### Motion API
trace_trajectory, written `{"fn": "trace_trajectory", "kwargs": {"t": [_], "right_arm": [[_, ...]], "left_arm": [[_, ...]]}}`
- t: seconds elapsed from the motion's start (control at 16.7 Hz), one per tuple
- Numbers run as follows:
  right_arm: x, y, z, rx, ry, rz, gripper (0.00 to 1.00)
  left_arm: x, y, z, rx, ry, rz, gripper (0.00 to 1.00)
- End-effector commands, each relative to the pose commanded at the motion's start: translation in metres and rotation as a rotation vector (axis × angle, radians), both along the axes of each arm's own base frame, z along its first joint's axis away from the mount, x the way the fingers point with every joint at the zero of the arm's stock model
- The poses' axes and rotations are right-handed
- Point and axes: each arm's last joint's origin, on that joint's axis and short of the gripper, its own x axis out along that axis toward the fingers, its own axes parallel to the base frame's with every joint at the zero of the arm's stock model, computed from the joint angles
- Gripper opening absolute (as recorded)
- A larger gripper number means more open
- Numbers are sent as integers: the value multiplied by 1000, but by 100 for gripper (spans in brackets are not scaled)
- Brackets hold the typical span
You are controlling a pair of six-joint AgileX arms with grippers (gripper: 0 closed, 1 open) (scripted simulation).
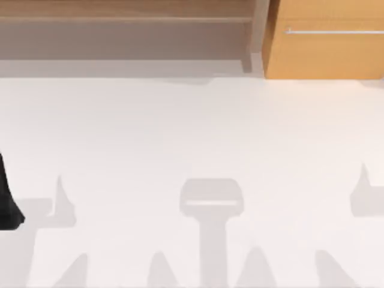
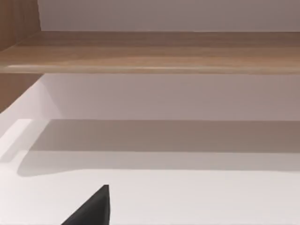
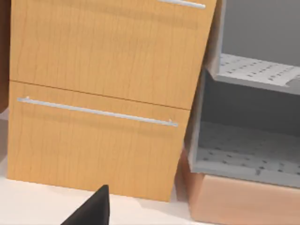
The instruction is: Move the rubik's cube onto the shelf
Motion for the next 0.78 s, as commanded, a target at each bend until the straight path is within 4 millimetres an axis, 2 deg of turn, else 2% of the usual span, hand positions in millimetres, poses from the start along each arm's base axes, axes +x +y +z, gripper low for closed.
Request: {"fn": "trace_trajectory", "kwargs": {"t": [0.24, 0.48, 0.66, 0.78], "right_arm": [[30, 3, 34, -238, -10, -6, 100], [87, 10, 57, -519, -13, -10, 100], [141, 19, 55, -733, -15, -15, 100], [178, 28, 43, -869, -12, -18, 100]], "left_arm": [[0, 0, 0, 0, 0, 0, 100], [0, 0, 0, 0, 0, 0, 100], [0, 0, 0, 0, 0, 0, 100], [0, 0, 0, 0, 0, 0, 100]]}}
